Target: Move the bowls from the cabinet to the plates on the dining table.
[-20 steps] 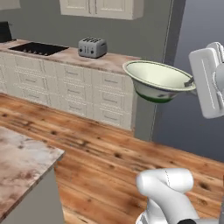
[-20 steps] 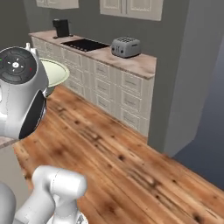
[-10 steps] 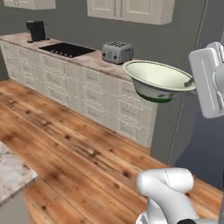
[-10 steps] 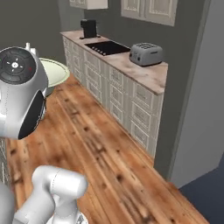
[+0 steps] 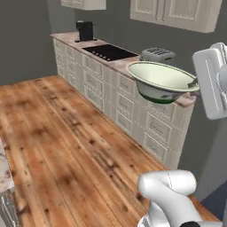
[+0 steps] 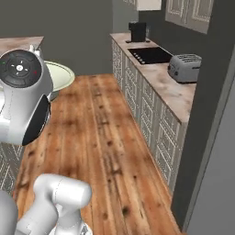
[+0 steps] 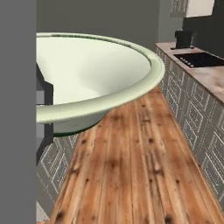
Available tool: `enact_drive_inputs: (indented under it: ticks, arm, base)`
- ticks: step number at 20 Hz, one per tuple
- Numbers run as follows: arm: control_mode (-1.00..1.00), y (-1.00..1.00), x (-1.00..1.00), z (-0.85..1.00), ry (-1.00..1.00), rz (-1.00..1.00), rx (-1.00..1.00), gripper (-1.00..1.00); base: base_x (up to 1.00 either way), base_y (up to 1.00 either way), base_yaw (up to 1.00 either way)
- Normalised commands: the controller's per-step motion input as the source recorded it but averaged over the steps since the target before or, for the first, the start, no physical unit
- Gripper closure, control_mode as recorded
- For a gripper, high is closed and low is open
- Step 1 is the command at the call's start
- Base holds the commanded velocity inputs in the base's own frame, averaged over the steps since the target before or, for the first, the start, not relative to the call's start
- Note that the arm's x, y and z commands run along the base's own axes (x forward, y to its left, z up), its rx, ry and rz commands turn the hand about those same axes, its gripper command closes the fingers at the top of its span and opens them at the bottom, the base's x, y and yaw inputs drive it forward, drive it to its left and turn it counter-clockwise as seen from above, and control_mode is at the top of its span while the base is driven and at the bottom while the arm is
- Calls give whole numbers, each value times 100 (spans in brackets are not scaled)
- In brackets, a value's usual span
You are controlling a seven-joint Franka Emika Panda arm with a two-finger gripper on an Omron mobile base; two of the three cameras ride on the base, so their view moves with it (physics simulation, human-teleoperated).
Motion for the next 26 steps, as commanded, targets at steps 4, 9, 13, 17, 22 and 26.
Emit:
enact_drive_inputs:
  ticks: [4,9,13,17,22,26]
  arm:
    - [100,0,0,0,0,0,0,100]
    - [100,0,0,0,0,0,0,100]
    - [100,0,0,0,0,0,0,100]
    - [100,0,0,0,0,0,0,100]
    - [100,0,0,0,0,0,0,100]
    - [100,0,0,0,0,0,0,100]
  base:
    - [40,-13,67]
    - [42,-21,66]
    - [72,-64,47]
    - [95,-84,33]
    - [100,-59,42]
    - [100,-52,51]
